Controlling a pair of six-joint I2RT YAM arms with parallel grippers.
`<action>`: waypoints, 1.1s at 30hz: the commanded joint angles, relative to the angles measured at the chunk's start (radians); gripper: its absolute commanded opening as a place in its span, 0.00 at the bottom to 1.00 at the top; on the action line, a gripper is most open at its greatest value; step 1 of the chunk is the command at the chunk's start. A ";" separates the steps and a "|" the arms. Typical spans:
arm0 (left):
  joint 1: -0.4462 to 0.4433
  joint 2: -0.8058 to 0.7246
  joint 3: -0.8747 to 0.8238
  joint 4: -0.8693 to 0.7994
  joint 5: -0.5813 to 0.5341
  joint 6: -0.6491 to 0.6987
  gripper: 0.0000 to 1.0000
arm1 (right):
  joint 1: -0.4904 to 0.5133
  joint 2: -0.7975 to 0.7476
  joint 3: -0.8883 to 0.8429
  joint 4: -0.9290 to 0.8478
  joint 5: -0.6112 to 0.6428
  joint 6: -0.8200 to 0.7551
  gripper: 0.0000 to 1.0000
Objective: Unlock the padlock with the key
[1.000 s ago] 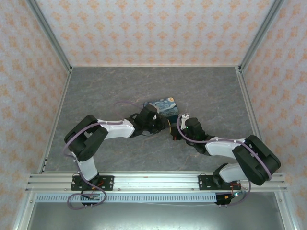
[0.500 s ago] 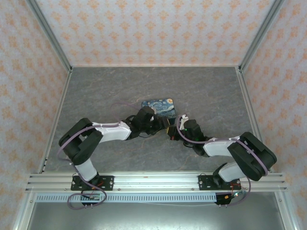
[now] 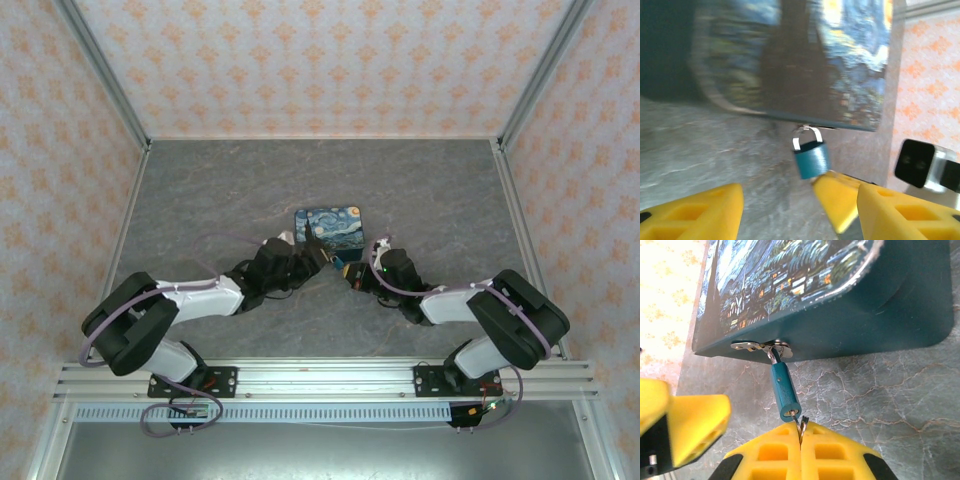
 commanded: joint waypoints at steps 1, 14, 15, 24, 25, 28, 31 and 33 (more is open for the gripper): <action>-0.012 -0.030 -0.013 0.107 -0.075 -0.050 0.61 | 0.010 0.013 0.034 0.059 -0.025 0.082 0.00; -0.066 0.136 0.033 0.233 -0.057 -0.181 0.40 | 0.013 0.043 0.067 0.058 -0.062 0.204 0.00; -0.067 0.149 0.036 0.243 -0.057 -0.183 0.40 | 0.011 0.043 0.068 0.058 -0.064 0.209 0.00; -0.067 0.260 0.049 0.351 -0.069 -0.233 0.37 | 0.011 0.043 0.070 0.058 -0.074 0.235 0.00; -0.067 0.272 0.048 0.369 -0.071 -0.243 0.36 | 0.011 0.043 0.070 0.059 -0.075 0.237 0.00; -0.067 0.298 0.047 0.399 -0.079 -0.262 0.35 | 0.011 0.045 0.070 0.058 -0.074 0.237 0.00; -0.067 0.309 0.046 0.407 -0.089 -0.271 0.33 | 0.012 0.046 0.069 0.059 -0.073 0.238 0.00; -0.067 0.312 0.049 0.406 -0.092 -0.274 0.31 | 0.013 0.046 0.068 0.058 -0.068 0.240 0.00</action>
